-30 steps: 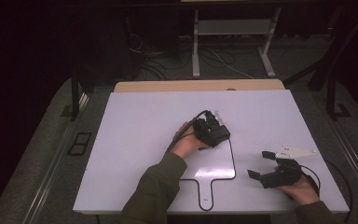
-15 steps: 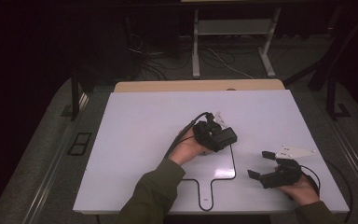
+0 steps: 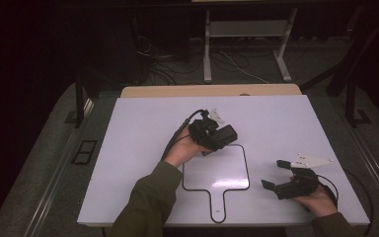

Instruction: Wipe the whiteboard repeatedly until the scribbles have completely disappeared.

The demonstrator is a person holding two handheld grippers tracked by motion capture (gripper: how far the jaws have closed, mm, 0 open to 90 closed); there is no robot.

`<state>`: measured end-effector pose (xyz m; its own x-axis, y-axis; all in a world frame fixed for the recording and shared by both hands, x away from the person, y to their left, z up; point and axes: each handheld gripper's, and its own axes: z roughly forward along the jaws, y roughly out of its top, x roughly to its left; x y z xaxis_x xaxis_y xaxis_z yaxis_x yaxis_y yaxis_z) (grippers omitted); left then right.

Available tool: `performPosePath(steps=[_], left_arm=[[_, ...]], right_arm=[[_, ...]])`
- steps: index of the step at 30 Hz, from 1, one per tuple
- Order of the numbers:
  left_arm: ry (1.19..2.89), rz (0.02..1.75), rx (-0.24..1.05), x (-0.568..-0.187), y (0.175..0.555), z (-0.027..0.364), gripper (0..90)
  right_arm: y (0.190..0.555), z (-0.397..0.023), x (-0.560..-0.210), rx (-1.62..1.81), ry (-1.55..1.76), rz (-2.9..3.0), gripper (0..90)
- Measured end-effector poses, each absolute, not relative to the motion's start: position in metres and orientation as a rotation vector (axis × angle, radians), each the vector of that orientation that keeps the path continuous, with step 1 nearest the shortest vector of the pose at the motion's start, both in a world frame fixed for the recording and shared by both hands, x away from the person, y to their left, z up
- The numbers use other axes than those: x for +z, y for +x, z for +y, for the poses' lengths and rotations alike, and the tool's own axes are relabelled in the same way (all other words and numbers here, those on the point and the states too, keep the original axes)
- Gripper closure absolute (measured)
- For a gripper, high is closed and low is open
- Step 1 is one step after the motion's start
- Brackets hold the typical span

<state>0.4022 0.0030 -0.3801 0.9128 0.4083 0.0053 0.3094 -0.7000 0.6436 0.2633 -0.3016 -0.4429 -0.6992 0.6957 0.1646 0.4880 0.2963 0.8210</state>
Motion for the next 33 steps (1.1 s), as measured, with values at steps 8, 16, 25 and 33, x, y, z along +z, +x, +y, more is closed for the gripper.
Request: performPosePath(steps=[8, 16, 25, 33], left_arm=[[2.384, 0.606, 0.22, -0.378, 0.435, 0.019, 39.2], [2.387, 0.644, 0.252, -0.382, 0.463, 0.012, 39.2], [2.437, 0.659, 0.262, -0.4, 0.488, -0.004, 39.2], [2.465, 0.706, 0.268, -0.418, 0.504, -0.017, 39.1]], right_arm=[[0.263, -0.302, -0.443, 1.361, 1.09, 2.339, 0.2], [0.264, -0.302, -0.443, 1.365, 1.09, 2.339, 0.3], [0.263, -0.301, -0.443, 1.373, 1.092, 2.348, 0.2], [0.262, -0.303, -0.443, 1.387, 1.092, 2.339, 0.3]])
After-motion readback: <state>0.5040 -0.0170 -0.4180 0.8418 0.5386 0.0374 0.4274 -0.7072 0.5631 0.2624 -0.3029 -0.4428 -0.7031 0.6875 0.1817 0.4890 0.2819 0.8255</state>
